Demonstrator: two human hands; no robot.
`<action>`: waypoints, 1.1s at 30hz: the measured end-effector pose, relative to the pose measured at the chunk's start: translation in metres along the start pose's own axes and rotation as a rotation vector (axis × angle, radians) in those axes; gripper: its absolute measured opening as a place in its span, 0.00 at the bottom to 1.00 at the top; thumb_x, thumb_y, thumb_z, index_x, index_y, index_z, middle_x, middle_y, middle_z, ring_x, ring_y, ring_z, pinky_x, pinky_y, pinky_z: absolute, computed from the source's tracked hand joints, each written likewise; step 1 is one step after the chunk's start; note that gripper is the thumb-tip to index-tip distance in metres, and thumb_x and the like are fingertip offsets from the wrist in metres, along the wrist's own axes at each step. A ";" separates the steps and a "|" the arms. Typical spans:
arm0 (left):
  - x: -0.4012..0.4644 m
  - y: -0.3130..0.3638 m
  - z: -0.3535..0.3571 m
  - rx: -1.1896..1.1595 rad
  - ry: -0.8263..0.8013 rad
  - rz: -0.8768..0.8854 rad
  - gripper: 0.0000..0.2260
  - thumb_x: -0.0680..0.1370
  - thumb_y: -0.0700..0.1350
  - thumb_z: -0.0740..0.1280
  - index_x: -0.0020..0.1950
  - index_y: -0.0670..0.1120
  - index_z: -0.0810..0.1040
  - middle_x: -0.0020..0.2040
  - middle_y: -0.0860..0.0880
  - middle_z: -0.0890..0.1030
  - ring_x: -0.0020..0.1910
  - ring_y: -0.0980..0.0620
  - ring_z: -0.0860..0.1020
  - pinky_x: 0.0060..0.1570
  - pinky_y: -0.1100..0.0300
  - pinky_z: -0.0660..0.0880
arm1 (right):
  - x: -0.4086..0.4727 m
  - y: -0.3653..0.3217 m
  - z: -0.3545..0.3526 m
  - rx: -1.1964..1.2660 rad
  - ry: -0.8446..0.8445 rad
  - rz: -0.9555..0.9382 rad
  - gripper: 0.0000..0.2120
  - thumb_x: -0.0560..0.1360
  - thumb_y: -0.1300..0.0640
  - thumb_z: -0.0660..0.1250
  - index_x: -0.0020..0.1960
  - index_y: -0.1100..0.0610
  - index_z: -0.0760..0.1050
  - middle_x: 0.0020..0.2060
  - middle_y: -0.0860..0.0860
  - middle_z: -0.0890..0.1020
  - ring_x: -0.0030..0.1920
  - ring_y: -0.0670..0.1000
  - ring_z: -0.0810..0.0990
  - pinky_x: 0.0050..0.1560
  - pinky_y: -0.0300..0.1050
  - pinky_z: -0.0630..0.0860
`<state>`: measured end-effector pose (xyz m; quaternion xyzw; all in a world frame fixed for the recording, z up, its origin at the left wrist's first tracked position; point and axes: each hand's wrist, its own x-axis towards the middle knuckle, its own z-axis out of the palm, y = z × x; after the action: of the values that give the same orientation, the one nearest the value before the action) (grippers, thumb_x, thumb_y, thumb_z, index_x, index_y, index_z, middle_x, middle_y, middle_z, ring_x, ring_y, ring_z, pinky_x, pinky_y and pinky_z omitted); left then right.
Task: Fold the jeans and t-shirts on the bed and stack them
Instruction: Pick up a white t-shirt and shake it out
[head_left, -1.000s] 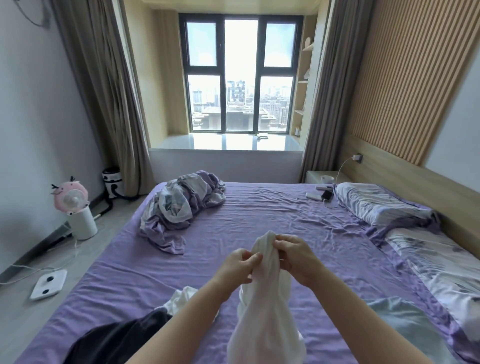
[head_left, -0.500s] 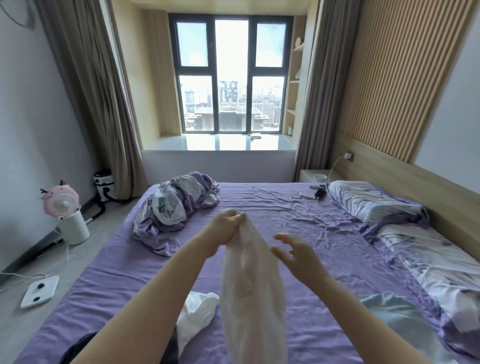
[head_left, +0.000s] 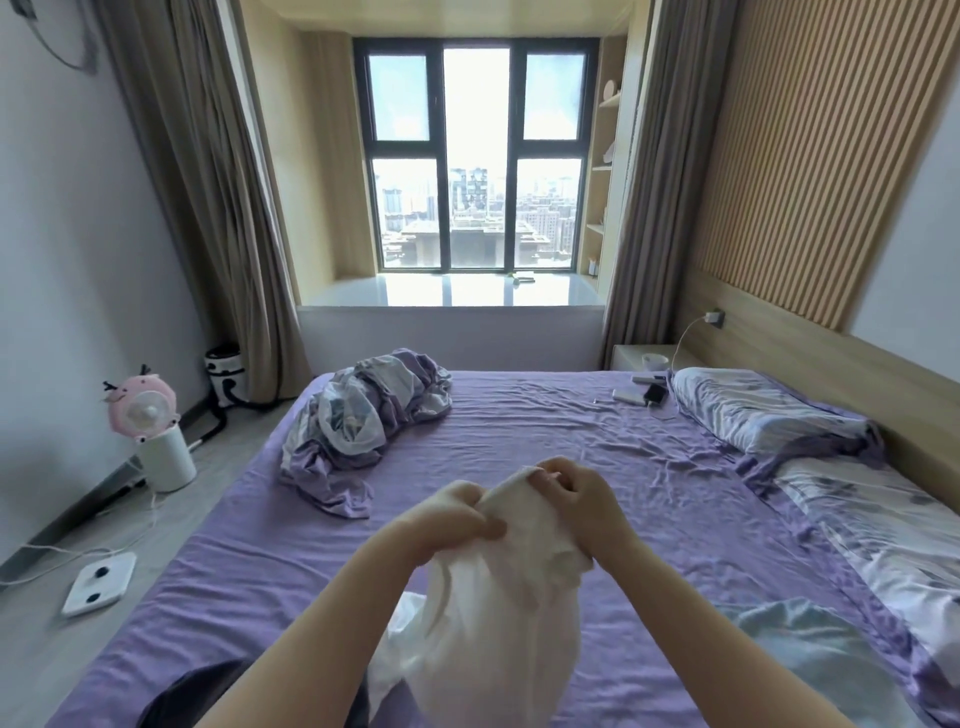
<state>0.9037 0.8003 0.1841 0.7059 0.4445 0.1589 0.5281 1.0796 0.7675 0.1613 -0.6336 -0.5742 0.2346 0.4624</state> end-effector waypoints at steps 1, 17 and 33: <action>-0.001 -0.002 -0.003 -0.118 0.019 0.006 0.06 0.69 0.38 0.69 0.45 0.41 0.78 0.39 0.45 0.77 0.35 0.52 0.75 0.37 0.60 0.72 | -0.001 0.002 0.001 -0.020 0.020 -0.015 0.04 0.74 0.55 0.69 0.43 0.55 0.76 0.34 0.48 0.78 0.37 0.48 0.76 0.37 0.35 0.70; 0.012 0.002 -0.021 -0.231 0.376 -0.173 0.18 0.73 0.36 0.69 0.60 0.41 0.70 0.51 0.39 0.77 0.44 0.44 0.78 0.39 0.53 0.77 | -0.008 0.020 -0.012 -0.141 -0.001 -0.077 0.11 0.71 0.56 0.72 0.36 0.50 0.70 0.33 0.47 0.75 0.36 0.47 0.73 0.42 0.41 0.71; 0.006 0.030 -0.028 -0.252 0.203 0.108 0.12 0.75 0.34 0.63 0.57 0.43 0.74 0.44 0.46 0.77 0.40 0.51 0.78 0.41 0.59 0.76 | 0.015 -0.035 -0.013 -0.191 -0.064 -0.221 0.12 0.76 0.53 0.65 0.37 0.59 0.76 0.30 0.53 0.76 0.33 0.46 0.70 0.35 0.35 0.64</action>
<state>0.9015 0.8204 0.2201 0.6373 0.4336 0.3122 0.5554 1.0761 0.7747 0.2014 -0.6000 -0.6745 0.1469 0.4043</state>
